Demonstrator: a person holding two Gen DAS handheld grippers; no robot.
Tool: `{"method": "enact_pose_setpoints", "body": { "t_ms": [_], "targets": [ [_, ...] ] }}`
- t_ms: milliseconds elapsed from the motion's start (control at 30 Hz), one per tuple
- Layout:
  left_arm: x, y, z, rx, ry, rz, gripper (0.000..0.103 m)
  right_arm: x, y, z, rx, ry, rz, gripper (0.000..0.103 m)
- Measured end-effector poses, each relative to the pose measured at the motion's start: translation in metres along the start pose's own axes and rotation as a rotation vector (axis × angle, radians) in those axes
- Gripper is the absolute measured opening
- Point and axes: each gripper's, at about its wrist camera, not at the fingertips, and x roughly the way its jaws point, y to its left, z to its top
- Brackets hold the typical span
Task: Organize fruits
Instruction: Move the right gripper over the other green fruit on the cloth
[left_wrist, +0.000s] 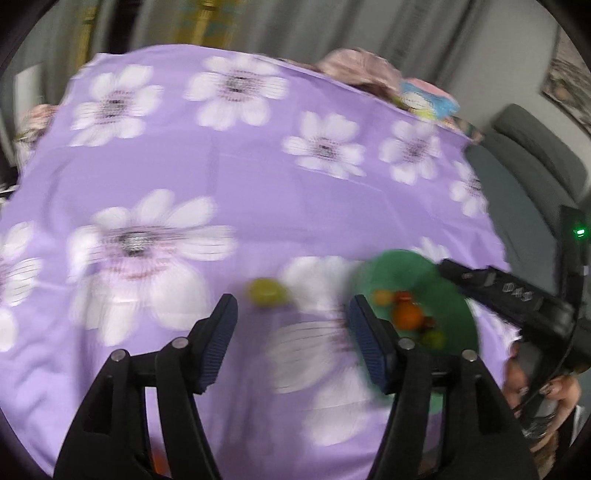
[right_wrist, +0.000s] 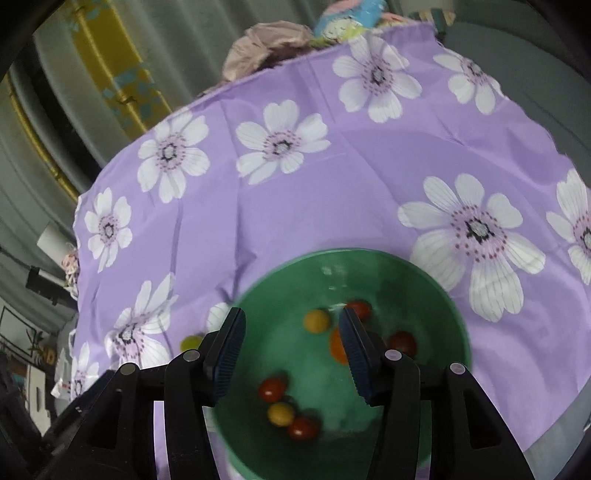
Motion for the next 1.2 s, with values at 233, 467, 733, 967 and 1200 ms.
{"method": "enact_pose_setpoints", "body": {
  "t_ms": [233, 467, 733, 967, 1200],
  "targets": [
    [0.001, 0.076, -0.010, -0.175, 0.005, 0.138, 0.064, 0.012, 0.064, -0.016, -0.157, 0.005, 0.072, 0.058],
    [0.007, 0.105, -0.013, -0.214, 0.057, 0.240, 0.064, 0.045, 0.121, -0.042, -0.248, 0.097, 0.149, 0.070],
    [0.009, 0.108, -0.015, -0.215, 0.083, 0.244, 0.064, 0.109, 0.154, -0.060, -0.382, 0.149, -0.130, 0.070],
    [0.012, 0.111, -0.014, -0.218, 0.093, 0.258, 0.064, 0.130, 0.161, -0.066, -0.450, 0.183, -0.206, 0.070],
    [0.012, 0.111, -0.014, -0.218, 0.099, 0.256, 0.064, 0.151, 0.152, -0.067, -0.415, 0.244, -0.192, 0.058]
  ]
}}
